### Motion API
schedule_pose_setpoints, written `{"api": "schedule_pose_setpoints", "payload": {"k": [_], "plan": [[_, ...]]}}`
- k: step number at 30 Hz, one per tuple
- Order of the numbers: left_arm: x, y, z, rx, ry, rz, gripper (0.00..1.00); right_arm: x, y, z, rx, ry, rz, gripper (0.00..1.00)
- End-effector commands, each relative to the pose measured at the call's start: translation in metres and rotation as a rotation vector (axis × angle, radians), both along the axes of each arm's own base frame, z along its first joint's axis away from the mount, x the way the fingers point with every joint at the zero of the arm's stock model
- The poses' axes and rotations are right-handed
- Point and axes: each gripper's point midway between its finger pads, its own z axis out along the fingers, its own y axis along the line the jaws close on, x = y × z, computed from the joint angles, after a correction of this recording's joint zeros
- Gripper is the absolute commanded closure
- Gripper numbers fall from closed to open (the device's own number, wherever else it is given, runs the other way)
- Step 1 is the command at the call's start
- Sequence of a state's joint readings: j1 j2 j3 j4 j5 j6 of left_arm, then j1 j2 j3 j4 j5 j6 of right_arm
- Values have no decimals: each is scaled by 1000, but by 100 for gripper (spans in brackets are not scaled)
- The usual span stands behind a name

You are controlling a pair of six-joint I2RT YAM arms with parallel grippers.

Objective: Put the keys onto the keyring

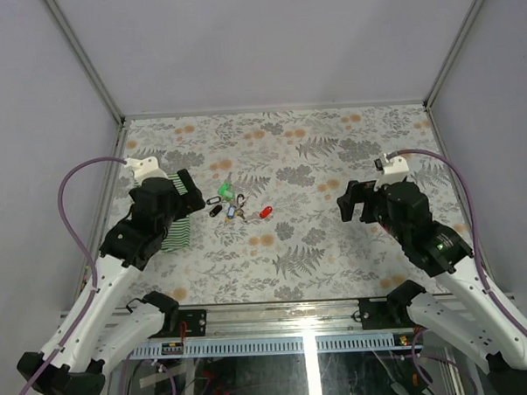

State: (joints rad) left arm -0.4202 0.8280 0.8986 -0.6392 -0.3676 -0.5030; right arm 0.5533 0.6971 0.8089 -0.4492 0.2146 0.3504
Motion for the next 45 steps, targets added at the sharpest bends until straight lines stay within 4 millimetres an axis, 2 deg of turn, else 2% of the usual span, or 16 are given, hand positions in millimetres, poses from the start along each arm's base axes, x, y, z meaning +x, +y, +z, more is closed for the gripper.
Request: {"api": "schedule_pose_setpoints", "payload": {"k": [1,6,11,15,22,25,27,30,32,37,41,45], "plan": [[7,2,22,-50,-84,52,0,4,2,31,78,-74,-11,0],[3,5,19,-68,-89,75,0,5,0,25,53,-14,-37,1],[2,7,22,-89,-106,95,0,10,6,20,28,52,-30,1],[1,5,15,-86,-90,83,0,13,10,11,7,103,-25,0],[2,8,3,-39,-68,77,0,19,31,-19,-25,280,19,1],[7,5,0,-14,-74,57,0,25,31,-36,-56,344,-3,1],[11,5,-1,5,-74,45,0,32,21,-48,-64,389,-45,1],[16,3,0,27,-74,31,0,43,1,-70,34,474,-97,1],[18,3,-1,33,-69,30,0,49,-16,-86,106,510,-150,1],[18,0,-4,31,-59,12,0,54,-60,-121,146,576,-328,1],[19,0,-5,33,-53,11,0,58,-93,-140,168,584,-468,1],[20,-4,-7,29,-46,-6,0,62,-112,-152,162,581,-555,1]]}}
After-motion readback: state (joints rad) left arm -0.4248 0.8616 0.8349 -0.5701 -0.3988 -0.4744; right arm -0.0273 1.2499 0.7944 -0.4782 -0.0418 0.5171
